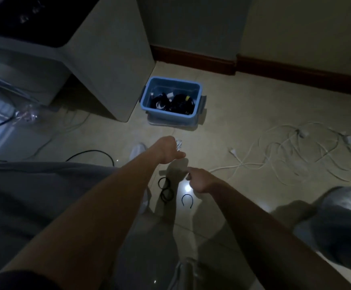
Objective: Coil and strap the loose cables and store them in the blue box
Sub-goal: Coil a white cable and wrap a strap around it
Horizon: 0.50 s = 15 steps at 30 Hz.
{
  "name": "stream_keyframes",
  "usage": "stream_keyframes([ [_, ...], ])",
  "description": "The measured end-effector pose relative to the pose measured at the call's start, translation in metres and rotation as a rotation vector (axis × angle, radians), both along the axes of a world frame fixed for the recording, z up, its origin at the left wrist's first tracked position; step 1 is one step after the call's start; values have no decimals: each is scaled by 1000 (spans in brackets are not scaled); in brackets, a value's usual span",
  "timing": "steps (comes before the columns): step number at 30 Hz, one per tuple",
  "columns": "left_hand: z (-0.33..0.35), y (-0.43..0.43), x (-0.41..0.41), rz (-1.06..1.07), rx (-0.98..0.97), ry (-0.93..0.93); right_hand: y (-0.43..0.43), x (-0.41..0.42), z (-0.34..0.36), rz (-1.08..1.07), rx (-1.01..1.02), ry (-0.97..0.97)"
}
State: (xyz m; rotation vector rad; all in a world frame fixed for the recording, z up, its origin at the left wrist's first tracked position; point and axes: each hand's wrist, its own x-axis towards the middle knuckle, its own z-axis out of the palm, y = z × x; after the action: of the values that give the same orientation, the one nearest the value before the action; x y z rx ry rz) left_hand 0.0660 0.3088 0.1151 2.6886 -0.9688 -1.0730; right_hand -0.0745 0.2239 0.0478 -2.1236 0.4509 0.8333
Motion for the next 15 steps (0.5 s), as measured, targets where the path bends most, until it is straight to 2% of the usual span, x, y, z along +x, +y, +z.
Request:
stream_keyframes([
  [3,-24,8,21,-16,67,3,35,20,-35,95,30,31],
  [8,-51,14,49,-25,99,15,68,44,-82,277,-92,74],
  [11,-58,14,60,-37,96,7,73,43,-100,349,-187,74],
  [15,-64,13,67,33,67,8,71,43,-106,398,-188,57],
])
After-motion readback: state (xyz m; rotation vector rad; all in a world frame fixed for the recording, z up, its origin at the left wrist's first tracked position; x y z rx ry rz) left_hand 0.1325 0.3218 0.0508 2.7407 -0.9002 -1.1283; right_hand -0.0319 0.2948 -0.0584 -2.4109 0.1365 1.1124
